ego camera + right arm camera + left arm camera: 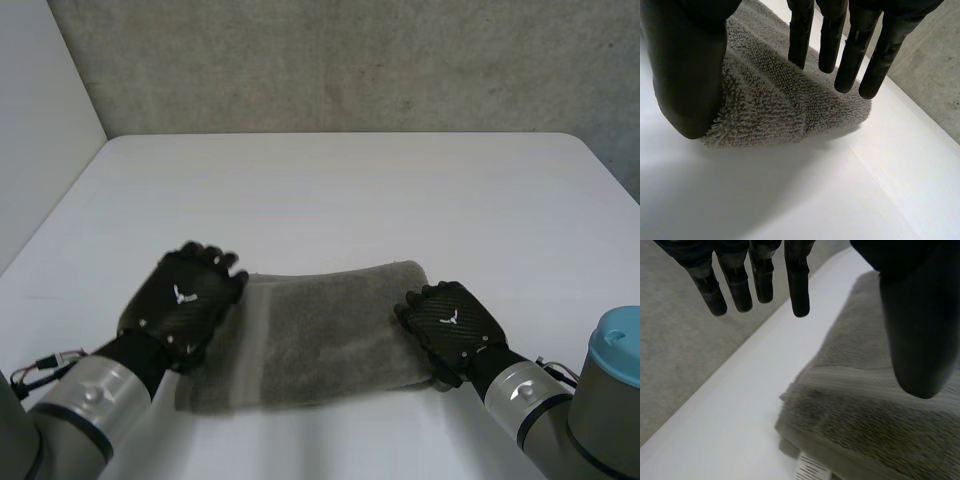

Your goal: Fold the towel.

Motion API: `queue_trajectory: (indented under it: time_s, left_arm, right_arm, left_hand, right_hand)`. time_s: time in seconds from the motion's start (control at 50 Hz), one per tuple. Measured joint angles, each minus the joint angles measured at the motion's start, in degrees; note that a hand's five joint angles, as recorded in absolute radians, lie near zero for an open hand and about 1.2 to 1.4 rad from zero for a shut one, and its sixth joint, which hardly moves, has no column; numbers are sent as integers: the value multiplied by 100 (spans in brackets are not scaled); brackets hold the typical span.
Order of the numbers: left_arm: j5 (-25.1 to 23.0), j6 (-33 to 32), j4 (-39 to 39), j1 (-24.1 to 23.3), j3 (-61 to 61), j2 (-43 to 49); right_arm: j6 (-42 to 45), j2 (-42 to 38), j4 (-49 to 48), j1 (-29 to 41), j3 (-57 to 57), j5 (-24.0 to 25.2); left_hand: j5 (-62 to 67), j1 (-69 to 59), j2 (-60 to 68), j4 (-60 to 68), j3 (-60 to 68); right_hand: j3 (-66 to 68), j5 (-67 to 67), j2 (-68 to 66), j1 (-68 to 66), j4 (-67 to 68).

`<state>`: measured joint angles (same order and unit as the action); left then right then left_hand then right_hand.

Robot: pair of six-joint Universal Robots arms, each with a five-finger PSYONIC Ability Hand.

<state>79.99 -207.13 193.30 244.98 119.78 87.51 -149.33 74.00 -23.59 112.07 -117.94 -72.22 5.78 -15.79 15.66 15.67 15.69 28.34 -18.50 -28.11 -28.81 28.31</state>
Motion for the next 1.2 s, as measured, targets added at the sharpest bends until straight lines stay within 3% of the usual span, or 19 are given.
queue_trajectory:
  time_s: [0.2, 0.42, 0.52, 0.58, 0.72, 0.8, 0.94, 1.08, 1.2]
  left_arm:
    - [-170, -825, -69, 88, 582, 102]
    - [-99, -1009, -25, 169, 569, 756]
    - [-62, -994, 1, 166, 327, 1250]
    - [18, -988, 11, 155, 117, 1546]
    - [218, -984, 16, 97, -349, 1833]
    - [300, -973, 11, 7, -710, 1810]
    - [552, -948, 2, -415, -1762, 1738]
    - [1095, -831, 62, -843, -2715, 1660]
    - [1243, -702, 404, -1017, -2121, 1387]
  right_arm:
    - [0, 1, -5, 7, 10, 22]
    - [0, 1, -2, 8, 21, 25]
    - [0, 0, 0, 2, 18, 30]
    - [0, 1, -2, -1, 17, 25]
    - [-6, -5, -12, -12, 43, -5]
    - [-10, -20, -14, -21, 75, -13]
    - [-45, -69, -15, -20, 133, -26]
    - [-108, -59, -12, -59, 135, -85]
    - [-114, -53, -10, -60, 131, -124]
  left_hand:
    - [401, -385, 394, 385, 391]
    - [511, -541, 546, 547, 550]
    - [1476, -1459, 1481, 1480, 1476]
    - [3275, -3256, 3395, 3291, 3388]
    - [5634, -5636, 5702, 5672, 5659]
    - [5985, -5888, 6026, 6076, 6034]
    - [6205, -6015, 6258, 6316, 6261]
    - [6273, -6015, 6321, 6391, 6327]
    - [6274, -6015, 6323, 6391, 6339]
  right_hand:
    - [0, 0, 0, 0, 0]
    - [0, -1, 0, 0, 0]
    - [271, -236, -282, -242, 258]
    - [991, -921, -1030, -1002, 989]
    - [3877, -3844, -3969, -3717, 3909]
    - [4738, -4613, -4464, -4258, 4767]
    - [4782, -4614, -4485, -4293, 4796]
    - [4798, -4614, -4485, -4293, 4796]
    - [4812, -4614, -4485, -4286, 4796]
